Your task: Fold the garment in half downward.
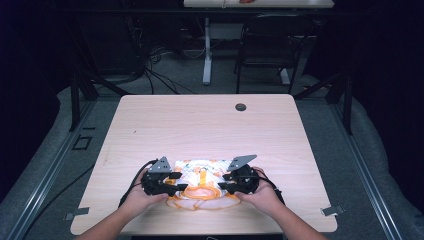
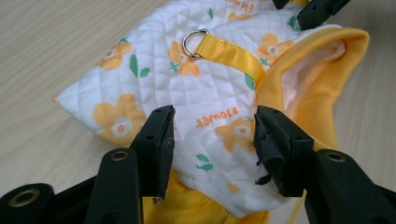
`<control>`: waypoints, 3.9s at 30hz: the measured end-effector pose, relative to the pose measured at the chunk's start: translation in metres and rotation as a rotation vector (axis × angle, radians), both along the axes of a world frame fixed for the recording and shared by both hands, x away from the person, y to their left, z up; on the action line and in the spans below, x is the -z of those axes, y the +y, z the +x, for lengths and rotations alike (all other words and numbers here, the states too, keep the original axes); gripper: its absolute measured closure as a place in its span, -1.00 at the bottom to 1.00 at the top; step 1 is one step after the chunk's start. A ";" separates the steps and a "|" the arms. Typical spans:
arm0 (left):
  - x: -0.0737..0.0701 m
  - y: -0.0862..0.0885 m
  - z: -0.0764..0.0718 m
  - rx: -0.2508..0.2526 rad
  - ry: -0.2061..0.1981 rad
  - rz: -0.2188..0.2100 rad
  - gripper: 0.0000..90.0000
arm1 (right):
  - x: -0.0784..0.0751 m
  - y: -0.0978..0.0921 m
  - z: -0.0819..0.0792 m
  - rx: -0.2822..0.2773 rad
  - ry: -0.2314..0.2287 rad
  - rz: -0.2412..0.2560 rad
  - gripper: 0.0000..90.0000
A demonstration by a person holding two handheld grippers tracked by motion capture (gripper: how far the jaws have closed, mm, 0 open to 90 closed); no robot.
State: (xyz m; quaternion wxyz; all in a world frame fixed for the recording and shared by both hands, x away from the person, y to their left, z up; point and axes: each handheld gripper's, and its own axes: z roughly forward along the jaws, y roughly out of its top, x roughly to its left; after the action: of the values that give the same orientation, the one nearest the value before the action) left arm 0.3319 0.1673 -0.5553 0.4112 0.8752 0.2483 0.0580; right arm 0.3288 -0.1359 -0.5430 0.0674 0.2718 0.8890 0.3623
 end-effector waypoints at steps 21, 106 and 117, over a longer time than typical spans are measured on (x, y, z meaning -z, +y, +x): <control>0.021 -0.003 -0.017 0.015 -0.012 0.012 -0.07 | 0.022 -0.003 -0.018 -0.005 -0.012 -0.026 0.33; 0.022 -0.018 0.078 -0.251 -0.022 -0.010 0.05 | 0.025 0.002 0.081 0.216 -0.019 0.005 0.27; 0.011 -0.015 0.074 -0.265 -0.020 -0.043 0.06 | 0.012 0.002 0.077 0.222 -0.029 0.010 0.21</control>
State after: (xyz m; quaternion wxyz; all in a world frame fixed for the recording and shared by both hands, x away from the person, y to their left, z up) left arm 0.4056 0.1518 -0.5667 0.4210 0.8251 0.3588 0.1154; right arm 0.4053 -0.1337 -0.5550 0.1185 0.3638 0.8504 0.3611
